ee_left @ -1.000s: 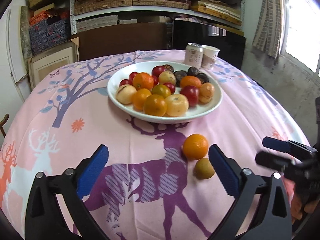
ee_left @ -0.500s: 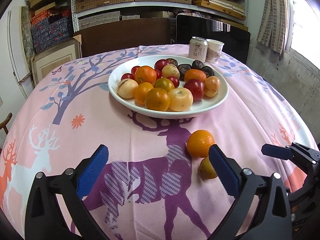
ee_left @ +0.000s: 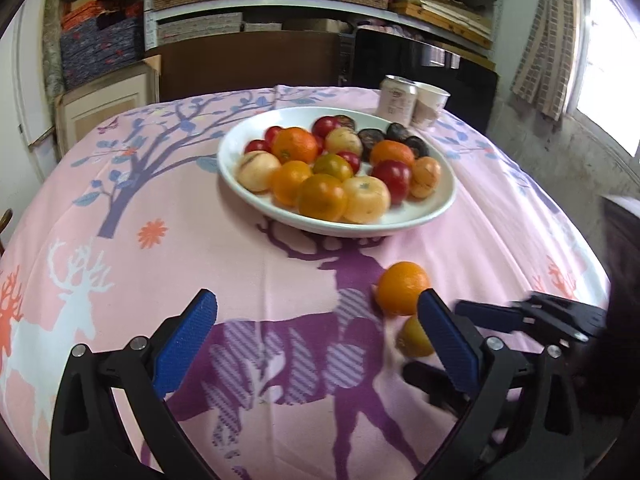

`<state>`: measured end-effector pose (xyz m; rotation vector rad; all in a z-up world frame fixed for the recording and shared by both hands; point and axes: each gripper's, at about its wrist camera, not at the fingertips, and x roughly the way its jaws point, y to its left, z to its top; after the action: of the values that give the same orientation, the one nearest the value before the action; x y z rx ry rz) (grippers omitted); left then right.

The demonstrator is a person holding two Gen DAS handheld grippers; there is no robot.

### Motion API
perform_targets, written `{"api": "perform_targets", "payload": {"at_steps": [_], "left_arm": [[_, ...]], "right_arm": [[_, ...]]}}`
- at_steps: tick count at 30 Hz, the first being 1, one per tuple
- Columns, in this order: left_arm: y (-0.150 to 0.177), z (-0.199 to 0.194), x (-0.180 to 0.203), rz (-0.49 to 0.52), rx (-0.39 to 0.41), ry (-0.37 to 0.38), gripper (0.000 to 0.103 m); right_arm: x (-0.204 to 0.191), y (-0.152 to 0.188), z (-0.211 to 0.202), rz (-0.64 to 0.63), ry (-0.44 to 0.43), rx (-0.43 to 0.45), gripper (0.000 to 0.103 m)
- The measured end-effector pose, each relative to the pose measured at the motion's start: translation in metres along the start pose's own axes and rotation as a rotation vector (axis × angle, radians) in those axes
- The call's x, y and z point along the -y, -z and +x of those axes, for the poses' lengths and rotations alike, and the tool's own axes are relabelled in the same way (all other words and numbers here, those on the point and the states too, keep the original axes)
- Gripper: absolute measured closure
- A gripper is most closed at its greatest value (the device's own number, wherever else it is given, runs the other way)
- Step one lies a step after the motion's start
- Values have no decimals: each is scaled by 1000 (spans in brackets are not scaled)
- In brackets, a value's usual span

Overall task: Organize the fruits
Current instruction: 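Grasp the orange mandarin with the left tool while the right grasps the yellow fruit, then lower the mandarin and yellow fruit onto the white plate and open both tools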

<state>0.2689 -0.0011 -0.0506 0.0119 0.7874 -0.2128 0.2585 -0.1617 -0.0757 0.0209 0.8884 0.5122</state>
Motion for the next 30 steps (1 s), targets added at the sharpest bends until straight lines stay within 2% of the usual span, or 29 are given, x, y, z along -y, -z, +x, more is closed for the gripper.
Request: {"api": "perform_targets", "payload": {"at_steps": [1, 2, 3, 7, 8, 9, 10, 12, 13, 17, 20, 24, 28, 29, 30], "left_arm": [[-1, 1, 5, 18, 7, 1, 5], [-3, 2, 9, 31, 10, 2, 5], [-4, 5, 15, 48, 9, 10, 5], [-5, 23, 42, 139, -29, 35, 8], [-3, 30, 50, 170, -45, 36, 22], [-2, 37, 56, 189, -75, 52, 47], [-2, 44, 59, 192, -106, 75, 57], [-6, 48, 59, 172, -110, 121, 68], [-6, 47, 58, 165, -105, 140, 68], [-2, 27, 55, 175, -62, 124, 68], [-20, 8, 38, 144, -15, 120, 68], [-65, 7, 12, 87, 36, 67, 68], [-100, 34, -7, 46, 19, 35, 68], [-105, 42, -9, 37, 12, 33, 65], [-112, 53, -13, 19, 7, 32, 50]], "right_arm": [[2, -2, 2, 10, 1, 0, 55], [3, -4, 3, 6, -7, -3, 75], [4, -3, 3, 1, -39, -16, 77], [6, 14, -14, -51, -13, -25, 77], [11, 19, -20, -43, 0, -22, 77], [17, 22, -25, -26, 5, -20, 77], [25, 24, -30, -4, 11, -15, 77], [35, 26, -34, 30, 22, -8, 77], [39, 26, -35, 44, 21, -5, 77], [49, 23, -43, 76, 25, 23, 77], [55, 9, -54, 76, 35, 62, 77], [64, -38, -57, 75, 70, 122, 77], [64, -91, -30, 65, 96, 154, 77], [64, -100, -23, 64, 102, 156, 77], [65, -110, -13, 63, 108, 157, 76]]}}
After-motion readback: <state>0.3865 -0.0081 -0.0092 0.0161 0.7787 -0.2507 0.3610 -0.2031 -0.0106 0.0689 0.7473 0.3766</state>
